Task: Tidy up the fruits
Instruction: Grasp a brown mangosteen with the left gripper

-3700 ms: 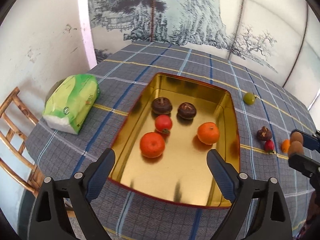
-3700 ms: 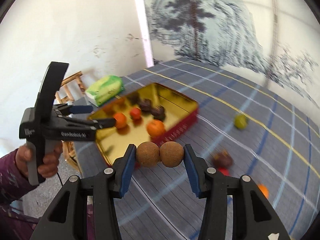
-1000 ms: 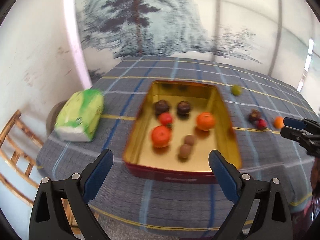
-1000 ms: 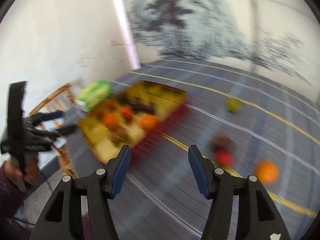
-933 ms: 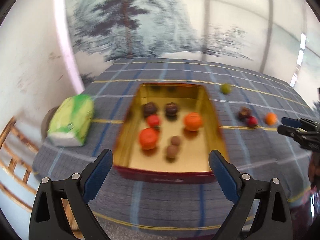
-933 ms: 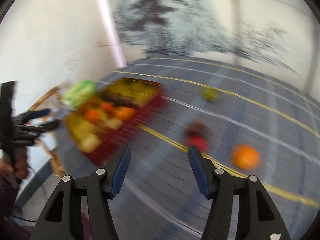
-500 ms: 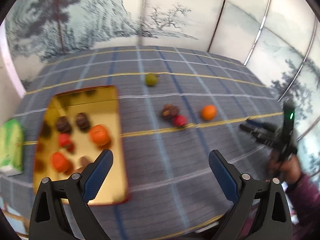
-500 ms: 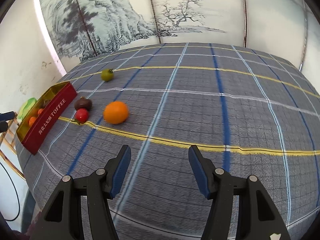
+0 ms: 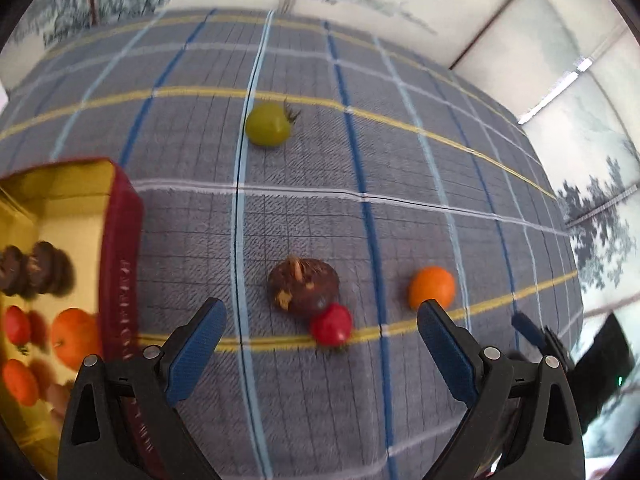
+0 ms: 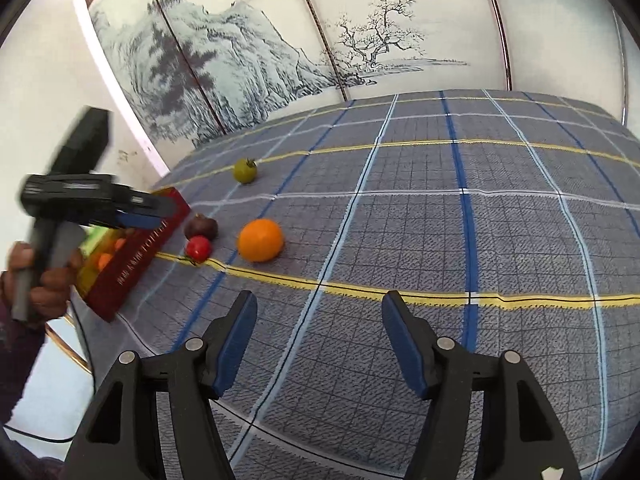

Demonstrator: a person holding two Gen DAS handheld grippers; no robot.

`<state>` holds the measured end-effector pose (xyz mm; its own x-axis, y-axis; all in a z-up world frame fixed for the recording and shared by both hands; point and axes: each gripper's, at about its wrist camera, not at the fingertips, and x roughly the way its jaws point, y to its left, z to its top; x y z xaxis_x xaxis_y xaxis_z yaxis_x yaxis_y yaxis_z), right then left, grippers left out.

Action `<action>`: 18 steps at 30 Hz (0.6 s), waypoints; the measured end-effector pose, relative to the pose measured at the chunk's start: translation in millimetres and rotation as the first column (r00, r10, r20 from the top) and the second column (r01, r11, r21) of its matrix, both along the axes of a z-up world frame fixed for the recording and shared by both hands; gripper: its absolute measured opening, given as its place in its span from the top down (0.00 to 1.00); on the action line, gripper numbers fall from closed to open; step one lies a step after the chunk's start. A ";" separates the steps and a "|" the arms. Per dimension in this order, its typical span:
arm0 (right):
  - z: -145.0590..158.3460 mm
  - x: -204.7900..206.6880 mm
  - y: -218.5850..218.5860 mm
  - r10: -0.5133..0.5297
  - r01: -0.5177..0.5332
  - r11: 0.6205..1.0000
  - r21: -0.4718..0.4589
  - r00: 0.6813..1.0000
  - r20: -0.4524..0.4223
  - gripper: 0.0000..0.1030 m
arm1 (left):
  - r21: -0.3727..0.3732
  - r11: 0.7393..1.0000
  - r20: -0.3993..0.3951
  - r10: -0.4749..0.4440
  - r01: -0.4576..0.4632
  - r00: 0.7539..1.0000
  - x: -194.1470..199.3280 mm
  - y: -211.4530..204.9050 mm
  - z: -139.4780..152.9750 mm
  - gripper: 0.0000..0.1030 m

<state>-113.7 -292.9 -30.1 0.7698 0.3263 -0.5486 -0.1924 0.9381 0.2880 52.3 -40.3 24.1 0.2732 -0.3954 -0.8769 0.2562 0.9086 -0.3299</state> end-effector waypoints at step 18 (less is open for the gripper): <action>0.9 9.6 9.9 0.083 -0.082 0.997 0.009 0.995 -0.049 0.31 | 0.026 0.999 0.035 0.038 -0.039 0.999 7.6 -5.9 -18.6 0.58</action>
